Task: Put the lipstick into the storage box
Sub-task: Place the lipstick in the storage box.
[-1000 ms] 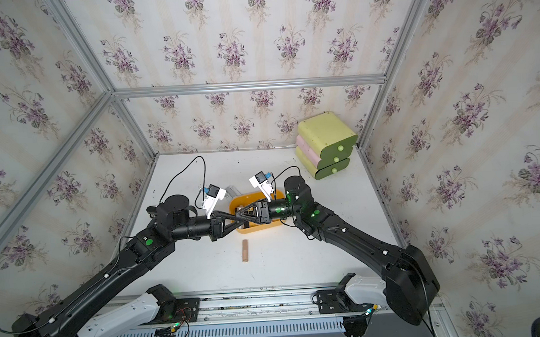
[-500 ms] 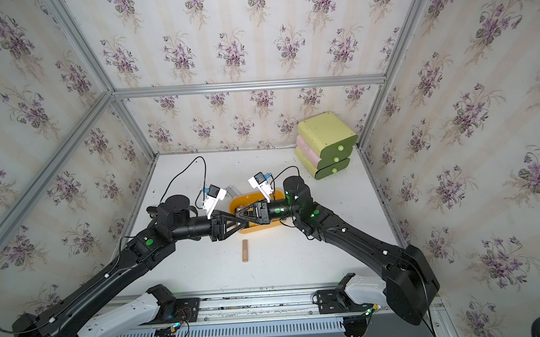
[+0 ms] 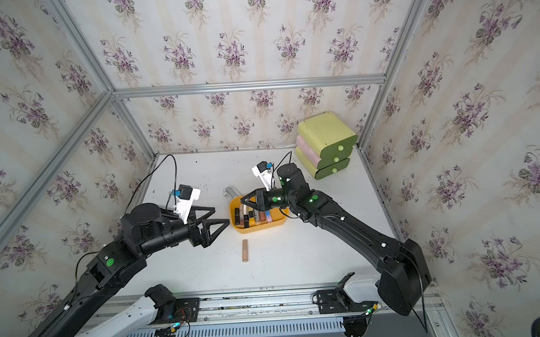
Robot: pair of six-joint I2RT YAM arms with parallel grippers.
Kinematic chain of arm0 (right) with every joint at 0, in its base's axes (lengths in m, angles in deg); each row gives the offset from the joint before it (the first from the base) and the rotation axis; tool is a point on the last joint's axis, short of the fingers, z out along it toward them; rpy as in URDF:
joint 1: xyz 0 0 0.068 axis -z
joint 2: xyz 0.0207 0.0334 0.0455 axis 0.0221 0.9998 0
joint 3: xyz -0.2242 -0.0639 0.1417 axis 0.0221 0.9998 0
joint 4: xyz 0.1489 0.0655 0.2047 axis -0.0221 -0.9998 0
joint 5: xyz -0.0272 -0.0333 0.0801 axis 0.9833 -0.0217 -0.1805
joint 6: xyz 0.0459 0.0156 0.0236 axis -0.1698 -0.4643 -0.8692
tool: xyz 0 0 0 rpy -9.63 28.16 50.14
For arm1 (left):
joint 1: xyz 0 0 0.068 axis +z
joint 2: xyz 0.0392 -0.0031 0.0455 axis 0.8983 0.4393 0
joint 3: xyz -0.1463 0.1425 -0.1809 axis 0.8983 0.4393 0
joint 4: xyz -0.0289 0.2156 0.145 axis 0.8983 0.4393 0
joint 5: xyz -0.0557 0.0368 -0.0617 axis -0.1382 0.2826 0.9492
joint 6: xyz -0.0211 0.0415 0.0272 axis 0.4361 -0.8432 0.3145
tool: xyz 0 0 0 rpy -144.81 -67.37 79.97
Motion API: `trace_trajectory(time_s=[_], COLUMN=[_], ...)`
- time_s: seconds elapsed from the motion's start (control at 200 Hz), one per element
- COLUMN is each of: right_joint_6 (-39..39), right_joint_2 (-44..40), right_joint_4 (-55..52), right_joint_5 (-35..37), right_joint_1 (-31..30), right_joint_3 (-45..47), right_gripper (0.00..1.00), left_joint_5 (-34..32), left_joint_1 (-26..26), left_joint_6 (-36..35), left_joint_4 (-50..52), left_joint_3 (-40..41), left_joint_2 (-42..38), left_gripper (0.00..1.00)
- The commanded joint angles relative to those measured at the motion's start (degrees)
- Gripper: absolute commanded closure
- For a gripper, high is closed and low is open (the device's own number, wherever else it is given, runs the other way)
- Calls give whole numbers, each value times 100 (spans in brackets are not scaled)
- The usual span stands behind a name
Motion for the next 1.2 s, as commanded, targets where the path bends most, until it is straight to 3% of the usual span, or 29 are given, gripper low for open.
trace_trajectory(time_s=[0.0,0.185,0.34,0.634,1.199], right_joint_6=[748,1211,1405,1539,1811], right_joint_2=[317,987,1393,2064,3101], right_joint_4=[-1384,-2132,-2367,-2467,-2452], right_joint_5=[1404,2379,2831,2958,3290], right_joint_1=[32,33,39,40,255], right_joint_3=[-400,-1053,-1274,-1372,-1663], right_gripper=[79,79,79,80,80], left_joint_5=[-1383,-1831,-1826,-1528,-998], left_joint_1=[11,8,9,10,14], left_joint_6=[-127,143,239,353,530], left_joint_4=[1125,1819,1948,1860,1427], left_joint_3=[-1,210,380,754,1285], left_joint_2=[-110,-31,155,681,878], left_gripper=[0,0,0,0,0])
